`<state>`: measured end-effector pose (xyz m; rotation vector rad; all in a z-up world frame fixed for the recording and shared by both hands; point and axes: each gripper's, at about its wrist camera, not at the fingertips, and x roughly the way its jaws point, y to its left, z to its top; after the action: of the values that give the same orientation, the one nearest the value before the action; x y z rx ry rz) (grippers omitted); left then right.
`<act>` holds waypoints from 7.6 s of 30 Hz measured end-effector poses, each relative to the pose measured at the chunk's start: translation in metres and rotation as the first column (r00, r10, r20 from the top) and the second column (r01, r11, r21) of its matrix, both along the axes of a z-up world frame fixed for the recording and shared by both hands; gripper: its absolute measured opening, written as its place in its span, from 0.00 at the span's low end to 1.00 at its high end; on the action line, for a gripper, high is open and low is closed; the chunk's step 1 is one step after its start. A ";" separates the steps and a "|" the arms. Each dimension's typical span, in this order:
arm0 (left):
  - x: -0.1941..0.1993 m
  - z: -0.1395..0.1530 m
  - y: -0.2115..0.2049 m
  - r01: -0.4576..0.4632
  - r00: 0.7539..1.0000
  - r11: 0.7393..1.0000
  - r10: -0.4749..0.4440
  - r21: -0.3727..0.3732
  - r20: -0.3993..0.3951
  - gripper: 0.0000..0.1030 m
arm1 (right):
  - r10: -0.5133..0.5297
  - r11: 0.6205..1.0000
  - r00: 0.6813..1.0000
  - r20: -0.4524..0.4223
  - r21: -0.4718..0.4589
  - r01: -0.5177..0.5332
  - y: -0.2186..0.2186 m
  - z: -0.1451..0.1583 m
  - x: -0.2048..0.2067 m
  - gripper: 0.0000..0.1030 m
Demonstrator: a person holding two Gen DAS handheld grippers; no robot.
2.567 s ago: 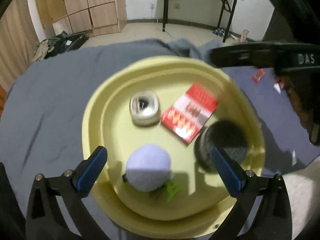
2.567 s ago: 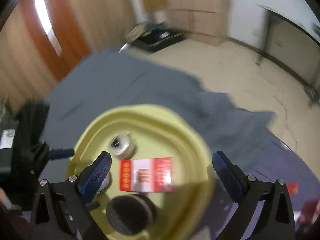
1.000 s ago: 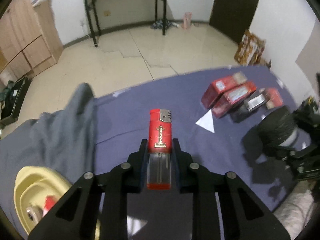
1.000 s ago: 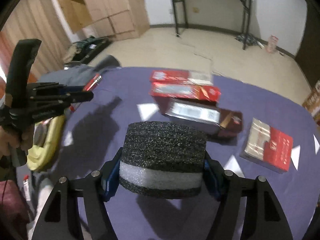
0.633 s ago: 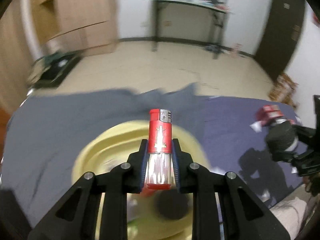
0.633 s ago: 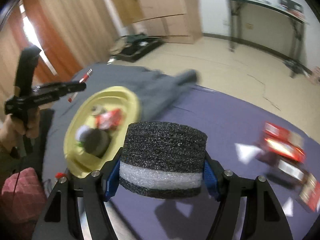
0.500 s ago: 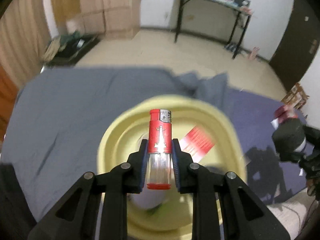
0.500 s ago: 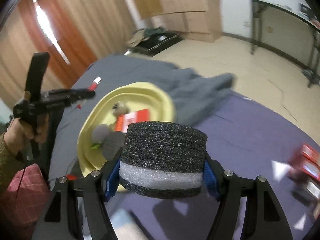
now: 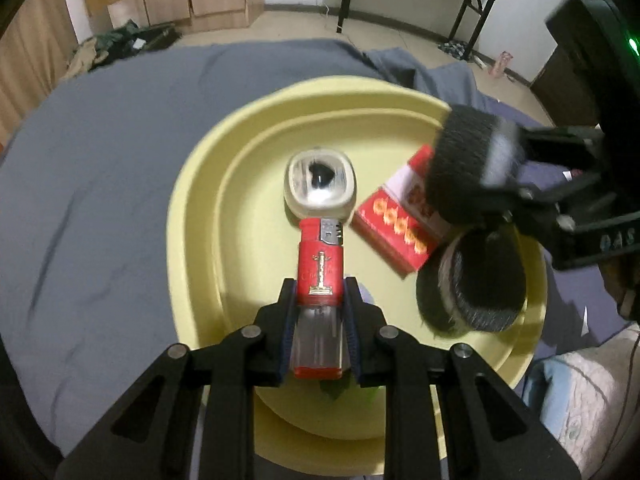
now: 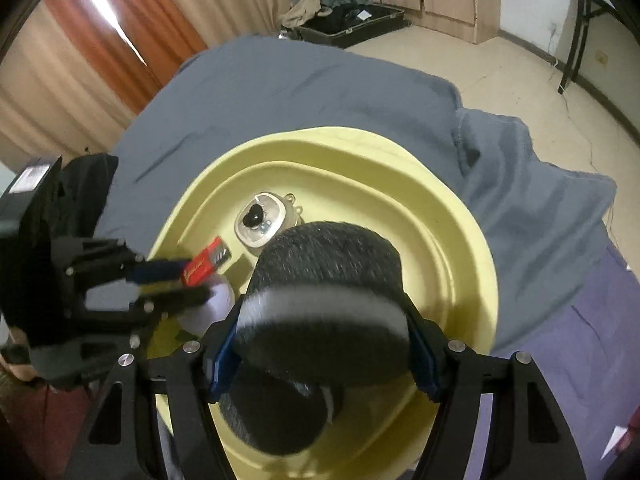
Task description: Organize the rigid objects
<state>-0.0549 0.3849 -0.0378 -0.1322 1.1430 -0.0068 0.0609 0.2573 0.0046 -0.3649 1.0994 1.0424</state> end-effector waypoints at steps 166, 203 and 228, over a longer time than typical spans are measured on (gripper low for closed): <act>0.165 0.117 -0.342 0.232 0.960 0.967 -0.245 0.102 0.137 0.88 | -0.684 0.729 0.698 0.214 0.169 0.663 -0.417 -0.009 0.053 0.87; 0.023 0.128 -0.026 -0.345 0.890 0.937 0.307 0.057 0.337 1.00 | -0.036 0.943 0.956 0.292 0.327 -0.065 -0.116 0.037 -0.040 1.00; -0.077 -0.038 -0.149 -0.459 0.876 0.872 0.413 0.170 0.248 1.00 | 0.137 0.985 0.898 0.419 0.041 -0.169 -0.171 -0.083 -0.038 1.00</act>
<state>-0.1316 0.2358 -0.0753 -0.1838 0.8789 0.5048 0.0226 0.0861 -0.0786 -0.5900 0.6536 1.0796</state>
